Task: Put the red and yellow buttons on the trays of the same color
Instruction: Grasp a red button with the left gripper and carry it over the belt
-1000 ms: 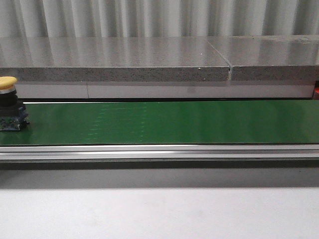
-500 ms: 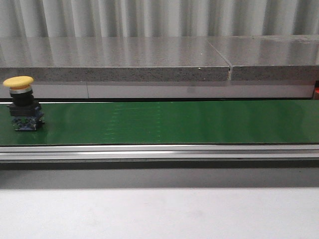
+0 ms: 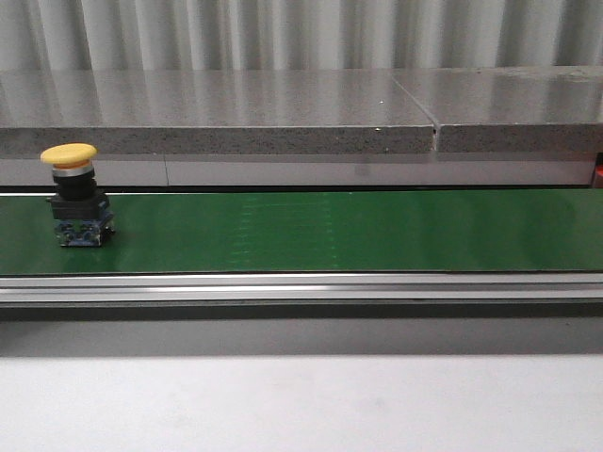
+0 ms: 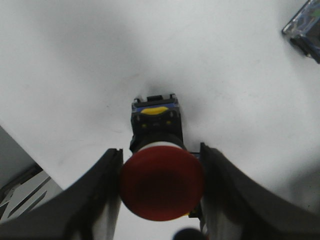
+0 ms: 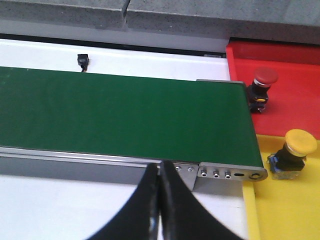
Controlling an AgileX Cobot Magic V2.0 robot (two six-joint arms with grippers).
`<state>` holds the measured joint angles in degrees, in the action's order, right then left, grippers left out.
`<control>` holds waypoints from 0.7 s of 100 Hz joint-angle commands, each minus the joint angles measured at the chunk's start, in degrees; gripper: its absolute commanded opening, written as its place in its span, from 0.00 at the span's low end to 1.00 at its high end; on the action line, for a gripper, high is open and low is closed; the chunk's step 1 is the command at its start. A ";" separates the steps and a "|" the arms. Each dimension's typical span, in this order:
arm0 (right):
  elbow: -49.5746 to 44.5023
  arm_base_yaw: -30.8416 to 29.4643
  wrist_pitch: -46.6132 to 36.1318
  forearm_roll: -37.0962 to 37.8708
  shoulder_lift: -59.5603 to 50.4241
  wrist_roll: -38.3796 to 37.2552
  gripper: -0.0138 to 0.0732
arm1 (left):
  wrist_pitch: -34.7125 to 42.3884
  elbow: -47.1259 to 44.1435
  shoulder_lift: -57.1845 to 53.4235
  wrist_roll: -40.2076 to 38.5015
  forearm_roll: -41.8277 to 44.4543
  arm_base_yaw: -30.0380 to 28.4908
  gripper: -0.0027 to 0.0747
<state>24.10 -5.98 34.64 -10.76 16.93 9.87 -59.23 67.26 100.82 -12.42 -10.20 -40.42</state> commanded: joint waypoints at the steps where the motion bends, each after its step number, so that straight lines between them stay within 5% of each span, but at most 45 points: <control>1: 1.45 0.08 -3.87 -0.48 0.54 0.08 0.08 | -0.26 2.95 -5.04 1.83 -0.82 0.01 0.28; 35: 1.45 0.08 -3.87 -0.48 0.54 0.08 0.08 | -13.51 16.31 -11.76 13.68 -0.38 2.60 0.28; 70: 1.45 0.08 -3.87 -0.48 0.54 0.08 0.08 | -13.51 22.07 -12.54 14.84 4.07 19.86 0.28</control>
<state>24.10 -5.98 34.64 -10.76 16.93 9.87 -70.82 87.40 90.79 2.23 -7.80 -24.80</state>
